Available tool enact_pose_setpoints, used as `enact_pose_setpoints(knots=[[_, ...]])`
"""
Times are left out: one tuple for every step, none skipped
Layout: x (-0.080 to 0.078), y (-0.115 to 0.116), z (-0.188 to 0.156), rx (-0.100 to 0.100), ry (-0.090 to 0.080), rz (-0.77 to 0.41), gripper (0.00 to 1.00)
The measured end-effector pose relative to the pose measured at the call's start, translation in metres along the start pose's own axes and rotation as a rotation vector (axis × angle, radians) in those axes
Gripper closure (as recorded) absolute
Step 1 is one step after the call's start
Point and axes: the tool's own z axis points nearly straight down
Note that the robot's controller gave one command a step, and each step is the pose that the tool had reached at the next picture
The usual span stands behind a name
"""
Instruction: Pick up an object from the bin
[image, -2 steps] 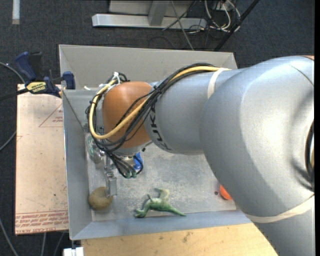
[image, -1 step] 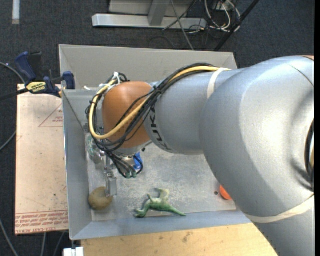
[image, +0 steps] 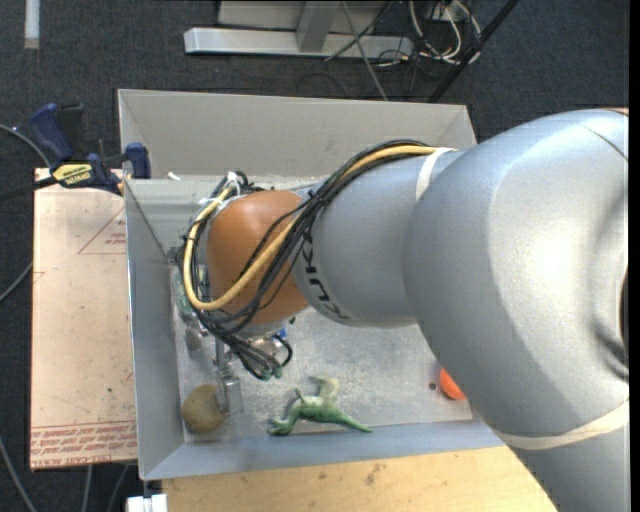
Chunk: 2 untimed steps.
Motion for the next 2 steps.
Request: enact_pose_setpoints(knots=[[0.035,0.013,0.005,-0.001,0.006,-0.112,0.0],[0.04,0.025,0.011,0.001,0.004,-0.247,0.0]])
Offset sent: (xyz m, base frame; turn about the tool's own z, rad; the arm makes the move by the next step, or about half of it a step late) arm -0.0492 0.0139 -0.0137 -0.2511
